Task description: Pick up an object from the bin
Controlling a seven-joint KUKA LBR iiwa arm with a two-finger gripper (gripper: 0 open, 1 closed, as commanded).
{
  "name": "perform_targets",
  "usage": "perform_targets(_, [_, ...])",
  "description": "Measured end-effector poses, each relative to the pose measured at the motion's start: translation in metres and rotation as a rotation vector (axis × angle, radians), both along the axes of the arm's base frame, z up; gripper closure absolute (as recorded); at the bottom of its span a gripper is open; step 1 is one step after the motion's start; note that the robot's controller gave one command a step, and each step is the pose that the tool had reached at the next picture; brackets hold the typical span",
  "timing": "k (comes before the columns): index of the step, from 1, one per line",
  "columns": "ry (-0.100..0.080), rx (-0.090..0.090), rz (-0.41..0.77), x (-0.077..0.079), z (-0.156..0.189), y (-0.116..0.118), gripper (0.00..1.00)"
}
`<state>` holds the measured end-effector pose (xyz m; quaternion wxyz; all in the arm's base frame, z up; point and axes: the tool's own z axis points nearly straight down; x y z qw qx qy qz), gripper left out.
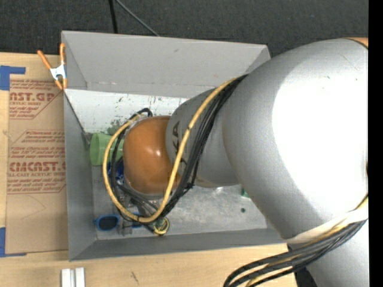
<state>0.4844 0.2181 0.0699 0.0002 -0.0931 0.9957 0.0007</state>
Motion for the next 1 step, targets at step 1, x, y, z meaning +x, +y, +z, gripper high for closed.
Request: perform_targets(1, [-0.009, 0.003, 0.008, 0.0147, 0.1403, 0.0262, 1.00])
